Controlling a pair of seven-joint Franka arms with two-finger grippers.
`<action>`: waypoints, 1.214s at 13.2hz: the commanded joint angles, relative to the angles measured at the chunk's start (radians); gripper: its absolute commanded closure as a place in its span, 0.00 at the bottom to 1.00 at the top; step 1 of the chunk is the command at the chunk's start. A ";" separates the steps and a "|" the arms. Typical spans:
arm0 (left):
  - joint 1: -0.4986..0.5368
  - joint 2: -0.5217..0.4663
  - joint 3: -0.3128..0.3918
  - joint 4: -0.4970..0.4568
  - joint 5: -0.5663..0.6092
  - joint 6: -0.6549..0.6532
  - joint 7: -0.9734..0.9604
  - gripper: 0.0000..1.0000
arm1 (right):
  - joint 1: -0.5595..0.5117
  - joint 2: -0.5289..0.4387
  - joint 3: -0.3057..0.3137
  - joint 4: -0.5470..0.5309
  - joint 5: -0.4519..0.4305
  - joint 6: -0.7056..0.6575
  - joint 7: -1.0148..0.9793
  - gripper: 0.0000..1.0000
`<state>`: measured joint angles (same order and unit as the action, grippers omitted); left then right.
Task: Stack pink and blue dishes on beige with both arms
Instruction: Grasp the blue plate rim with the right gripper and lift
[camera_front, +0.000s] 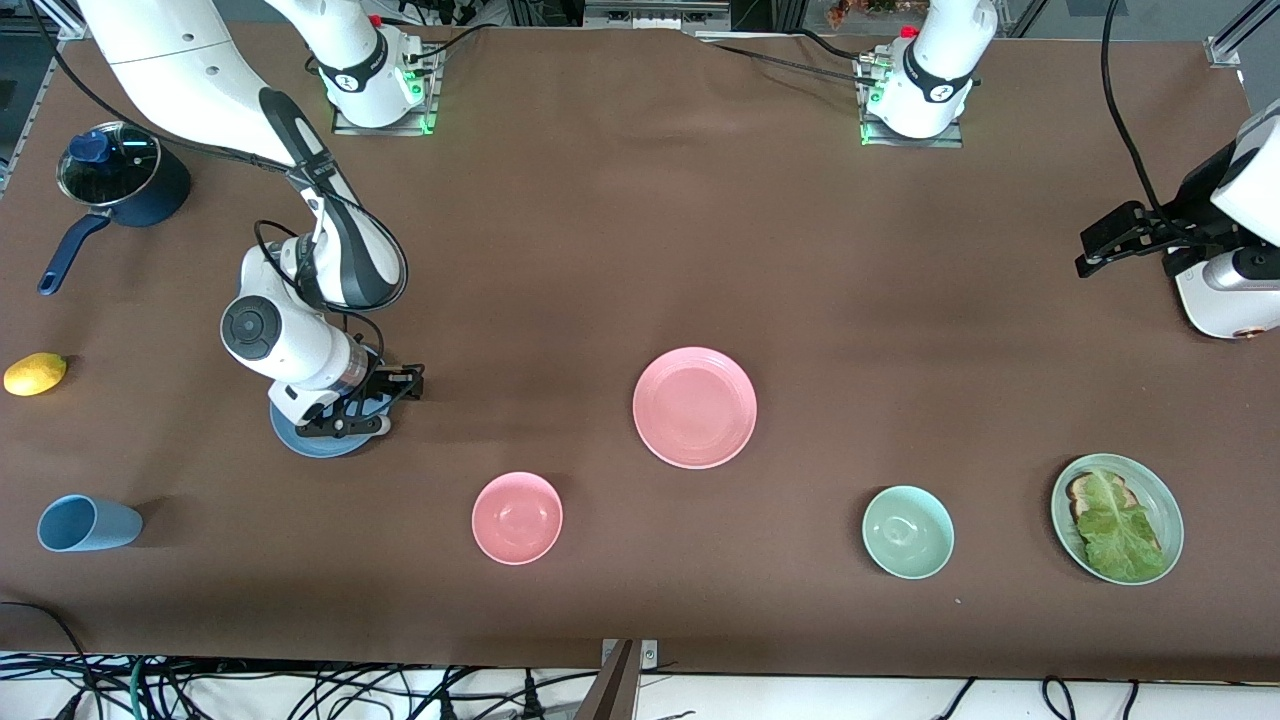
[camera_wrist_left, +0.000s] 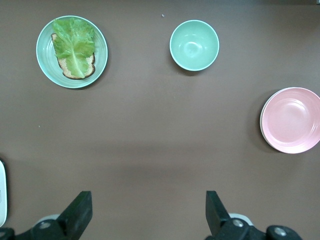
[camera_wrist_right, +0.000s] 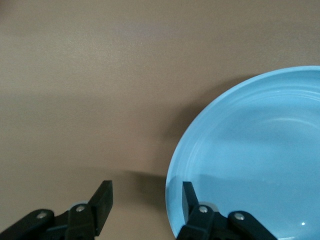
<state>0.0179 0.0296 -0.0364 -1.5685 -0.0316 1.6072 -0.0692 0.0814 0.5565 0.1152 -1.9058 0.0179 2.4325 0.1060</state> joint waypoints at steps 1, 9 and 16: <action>0.002 0.012 0.004 0.028 -0.001 -0.021 0.017 0.00 | -0.006 -0.023 -0.009 -0.038 -0.006 0.022 -0.046 0.38; 0.002 0.013 0.001 0.028 -0.001 -0.021 0.016 0.00 | -0.006 0.002 -0.025 -0.038 -0.006 0.053 -0.085 0.61; 0.004 0.013 0.003 0.028 -0.001 -0.021 0.017 0.00 | -0.006 0.011 -0.025 -0.033 -0.006 0.057 -0.086 1.00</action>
<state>0.0202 0.0317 -0.0363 -1.5685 -0.0316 1.6064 -0.0692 0.0794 0.5618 0.0864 -1.9334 0.0167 2.4750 0.0324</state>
